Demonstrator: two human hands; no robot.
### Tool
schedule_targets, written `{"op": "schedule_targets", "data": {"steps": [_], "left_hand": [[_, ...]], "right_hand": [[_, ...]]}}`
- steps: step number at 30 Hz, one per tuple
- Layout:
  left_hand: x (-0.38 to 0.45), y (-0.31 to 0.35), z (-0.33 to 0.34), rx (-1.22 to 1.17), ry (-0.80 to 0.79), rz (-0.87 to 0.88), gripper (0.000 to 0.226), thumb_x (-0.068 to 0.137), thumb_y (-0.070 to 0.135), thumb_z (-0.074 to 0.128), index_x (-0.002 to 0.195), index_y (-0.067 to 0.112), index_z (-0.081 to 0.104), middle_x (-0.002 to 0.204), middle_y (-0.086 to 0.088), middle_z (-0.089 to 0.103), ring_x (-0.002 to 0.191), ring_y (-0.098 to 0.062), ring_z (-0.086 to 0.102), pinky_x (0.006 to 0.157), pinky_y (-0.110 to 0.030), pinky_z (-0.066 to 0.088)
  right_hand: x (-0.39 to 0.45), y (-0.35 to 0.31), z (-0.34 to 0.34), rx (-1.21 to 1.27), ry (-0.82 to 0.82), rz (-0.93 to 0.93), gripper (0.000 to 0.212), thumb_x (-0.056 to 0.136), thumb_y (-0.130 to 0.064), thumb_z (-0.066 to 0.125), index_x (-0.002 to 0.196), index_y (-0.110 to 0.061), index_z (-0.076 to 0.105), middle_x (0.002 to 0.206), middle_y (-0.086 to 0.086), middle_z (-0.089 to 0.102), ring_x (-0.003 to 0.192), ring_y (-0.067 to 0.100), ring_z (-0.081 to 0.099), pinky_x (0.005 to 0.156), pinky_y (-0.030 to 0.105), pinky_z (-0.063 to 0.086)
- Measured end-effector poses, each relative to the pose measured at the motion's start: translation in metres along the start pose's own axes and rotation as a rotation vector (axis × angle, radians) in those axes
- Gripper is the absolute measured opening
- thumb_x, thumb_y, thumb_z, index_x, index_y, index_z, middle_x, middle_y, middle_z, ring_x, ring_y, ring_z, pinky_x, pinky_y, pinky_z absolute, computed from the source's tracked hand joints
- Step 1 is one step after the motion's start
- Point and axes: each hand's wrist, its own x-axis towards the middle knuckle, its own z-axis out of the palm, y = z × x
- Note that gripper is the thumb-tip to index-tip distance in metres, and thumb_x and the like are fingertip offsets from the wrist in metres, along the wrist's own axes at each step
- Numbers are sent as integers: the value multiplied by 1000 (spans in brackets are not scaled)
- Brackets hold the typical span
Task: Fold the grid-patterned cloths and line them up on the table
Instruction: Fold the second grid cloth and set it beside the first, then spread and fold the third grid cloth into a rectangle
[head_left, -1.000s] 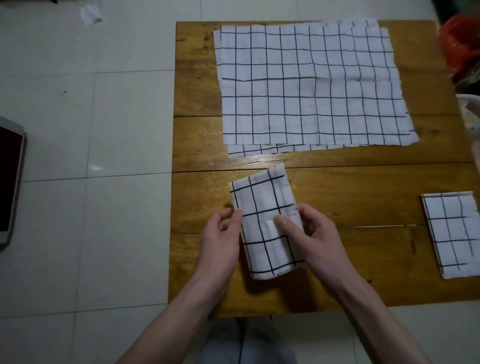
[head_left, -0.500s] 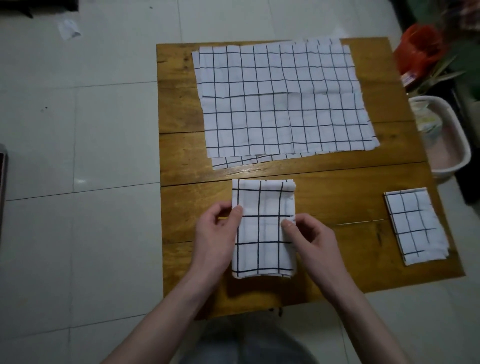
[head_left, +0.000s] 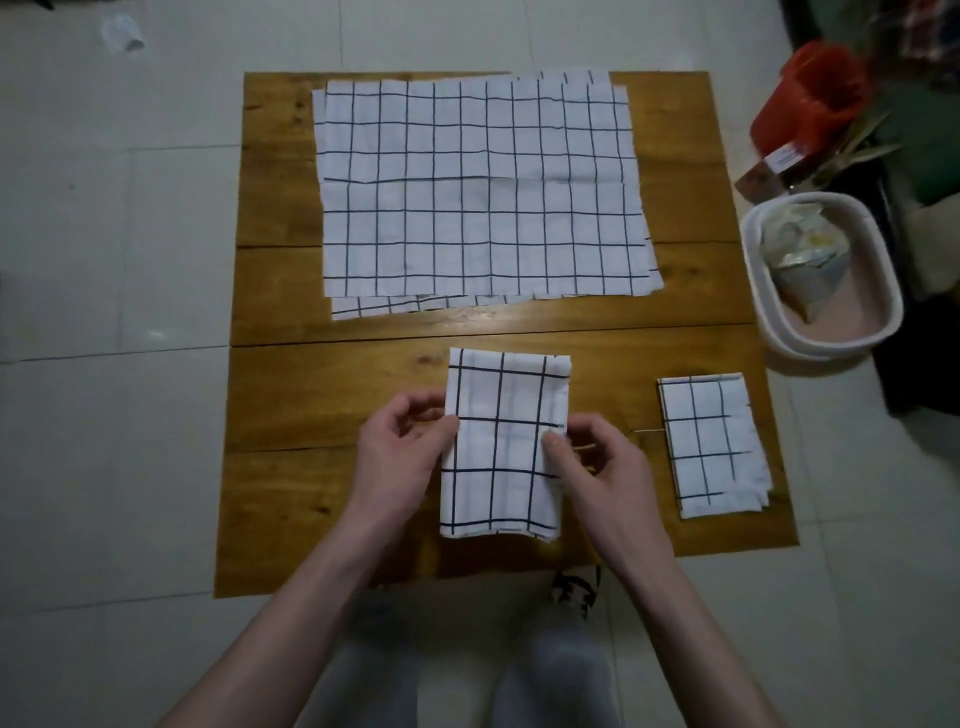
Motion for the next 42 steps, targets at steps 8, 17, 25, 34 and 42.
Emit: {"op": "schedule_targets", "data": {"steps": [8,17,25,34,42], "left_hand": [[-17,-24,82,-84,135,6,25,96,10,67,116,24,67,116,1,65,101,-8,66,73,-15,57],[-1,-67,137,-79,230,41,22,95,7,69,109,24,67,107,0,69,91,-5,70,76,-18,58],[22,-84,161,31,269,9,22,96,8,70,103,28,67,92,3,69,77,-6,64,67,-15,57],[26,-94,167,367,319,60,19,95,13,69,110,25,67,95,8,66,80,-7,63,63,-17,51],[21,-94,171,490,340,150,19,97,11,65,113,21,66,96,12,60,83,-3,58,71,-18,50]], "right_hand": [[16,44,-66,22,-45,-13,5,100,-29,65,105,-28,65,93,-9,66,87,-2,61,74,12,52],[43,95,-86,-44,25,2,6,98,-31,68,100,-35,65,90,-8,68,90,0,62,73,13,55],[61,119,-85,-187,115,-31,5,97,-23,69,99,-26,66,83,-11,65,87,-6,60,70,7,49],[64,129,-78,-421,102,-37,4,99,-27,65,99,-25,68,80,-15,65,76,4,63,71,31,60],[66,127,-74,-643,62,-102,11,102,-30,60,96,-21,62,84,-8,61,74,9,58,68,36,58]]}}
